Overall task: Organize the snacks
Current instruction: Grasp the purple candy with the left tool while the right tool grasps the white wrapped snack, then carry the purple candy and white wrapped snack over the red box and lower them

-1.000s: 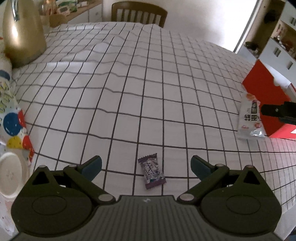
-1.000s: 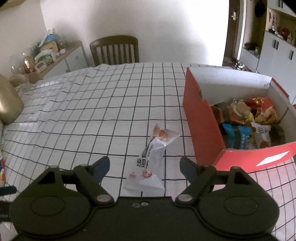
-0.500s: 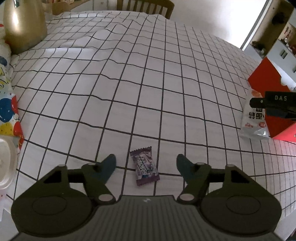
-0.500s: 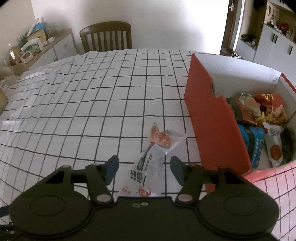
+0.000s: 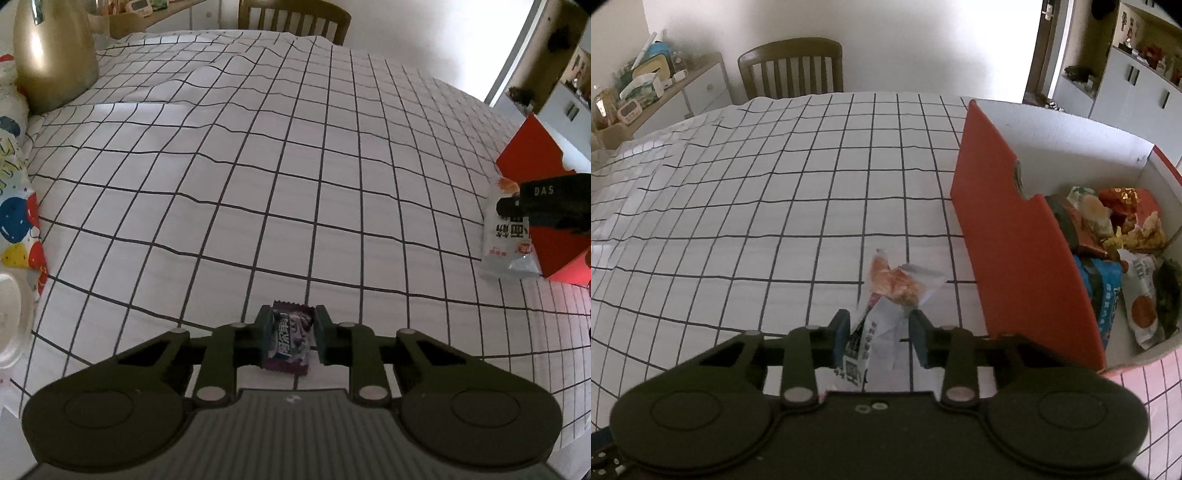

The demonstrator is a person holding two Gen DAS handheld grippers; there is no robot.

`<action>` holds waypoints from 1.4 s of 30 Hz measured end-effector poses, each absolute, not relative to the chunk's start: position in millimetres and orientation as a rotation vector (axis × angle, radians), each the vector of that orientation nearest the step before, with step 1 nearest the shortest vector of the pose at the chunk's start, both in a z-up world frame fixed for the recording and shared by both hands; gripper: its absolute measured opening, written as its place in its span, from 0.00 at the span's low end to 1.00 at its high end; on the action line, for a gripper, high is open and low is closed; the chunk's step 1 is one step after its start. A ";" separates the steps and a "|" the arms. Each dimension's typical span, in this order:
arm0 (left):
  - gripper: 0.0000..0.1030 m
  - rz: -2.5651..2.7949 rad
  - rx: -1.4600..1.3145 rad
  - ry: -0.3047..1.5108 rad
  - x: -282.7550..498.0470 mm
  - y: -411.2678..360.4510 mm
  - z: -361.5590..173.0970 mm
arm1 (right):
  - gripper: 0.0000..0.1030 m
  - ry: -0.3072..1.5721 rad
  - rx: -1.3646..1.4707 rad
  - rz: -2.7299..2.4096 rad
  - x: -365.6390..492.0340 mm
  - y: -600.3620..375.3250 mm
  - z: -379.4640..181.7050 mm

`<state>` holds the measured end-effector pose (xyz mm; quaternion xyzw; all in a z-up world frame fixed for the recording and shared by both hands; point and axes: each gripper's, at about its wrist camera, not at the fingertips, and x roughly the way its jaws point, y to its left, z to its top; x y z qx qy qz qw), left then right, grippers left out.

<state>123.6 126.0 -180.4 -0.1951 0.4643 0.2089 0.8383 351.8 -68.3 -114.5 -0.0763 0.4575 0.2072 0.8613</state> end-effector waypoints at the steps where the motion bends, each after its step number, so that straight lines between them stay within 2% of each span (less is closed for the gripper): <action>1: 0.22 0.445 -0.408 0.979 123.2 124.9 -180.6 | 0.30 0.959 -0.158 0.438 351.6 -69.0 -114.6; 4: 0.21 0.443 -0.415 0.974 123.7 123.9 -180.2 | 0.23 0.954 -0.163 0.453 349.6 -70.4 -114.8; 5: 0.21 0.442 -0.417 0.973 124.2 123.6 -180.2 | 0.17 0.951 -0.165 0.462 348.6 -70.9 -114.9; 10: 0.19 0.437 -0.421 0.973 126.3 120.7 -178.5 | 0.11 0.927 -0.178 0.497 341.8 -74.3 -110.6; 23: 0.19 0.400 -0.410 0.945 136.9 103.1 -156.1 | 0.10 0.897 -0.131 0.633 315.6 -113.6 -68.6; 42: 0.19 0.174 -0.351 0.838 196.8 29.5 -74.8 | 0.10 0.810 -0.043 0.600 320.1 -202.6 -5.7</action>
